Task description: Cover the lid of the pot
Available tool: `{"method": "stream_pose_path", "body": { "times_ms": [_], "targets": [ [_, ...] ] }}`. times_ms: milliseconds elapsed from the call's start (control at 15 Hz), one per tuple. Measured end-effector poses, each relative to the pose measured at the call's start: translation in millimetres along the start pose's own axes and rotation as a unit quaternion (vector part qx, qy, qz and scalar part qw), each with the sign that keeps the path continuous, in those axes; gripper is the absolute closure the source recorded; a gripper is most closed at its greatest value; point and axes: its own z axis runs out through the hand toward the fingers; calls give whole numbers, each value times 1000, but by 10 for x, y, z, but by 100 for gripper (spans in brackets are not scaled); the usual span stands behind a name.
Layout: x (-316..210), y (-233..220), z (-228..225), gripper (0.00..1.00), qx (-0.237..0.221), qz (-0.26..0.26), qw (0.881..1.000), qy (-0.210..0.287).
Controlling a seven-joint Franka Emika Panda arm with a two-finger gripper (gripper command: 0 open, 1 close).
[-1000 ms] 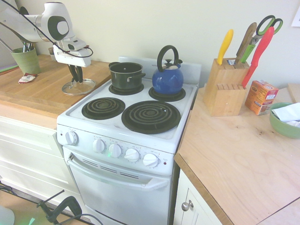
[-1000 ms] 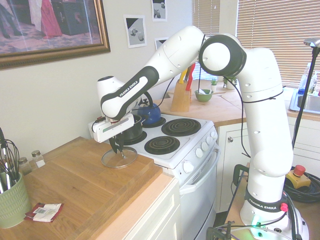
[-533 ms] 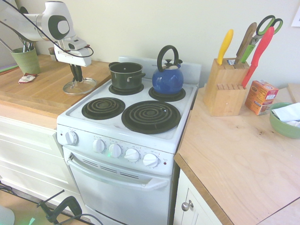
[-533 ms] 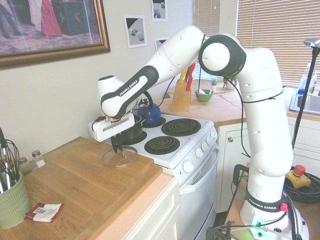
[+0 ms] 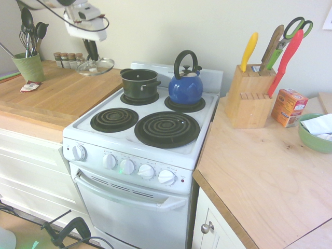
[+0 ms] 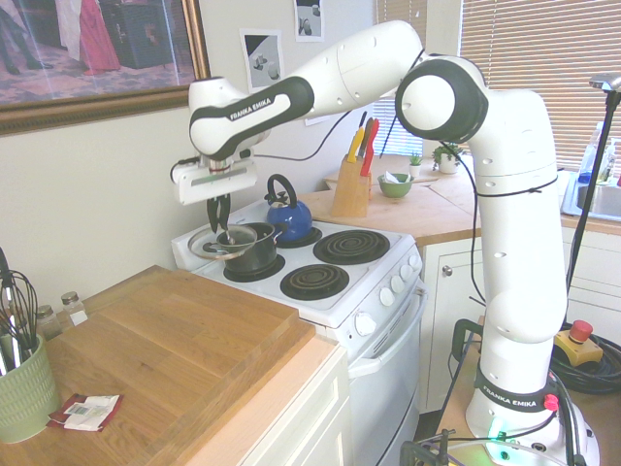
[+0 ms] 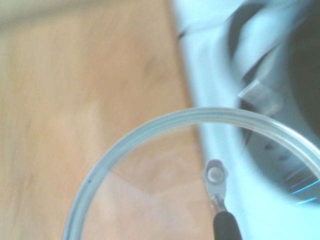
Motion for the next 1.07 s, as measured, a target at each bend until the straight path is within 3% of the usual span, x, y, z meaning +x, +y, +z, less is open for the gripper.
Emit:
{"method": "stream_pose_path", "body": {
  "times_ms": [200, 533, 1067],
  "targets": [
    [599, 80, -180, 100, 5, 39, 999, 10],
    [1390, 48, 214, 100, -5, 75, 997, 4],
    [1425, -186, 540, 100, -22, 70, 997, -7]
  ]
}}
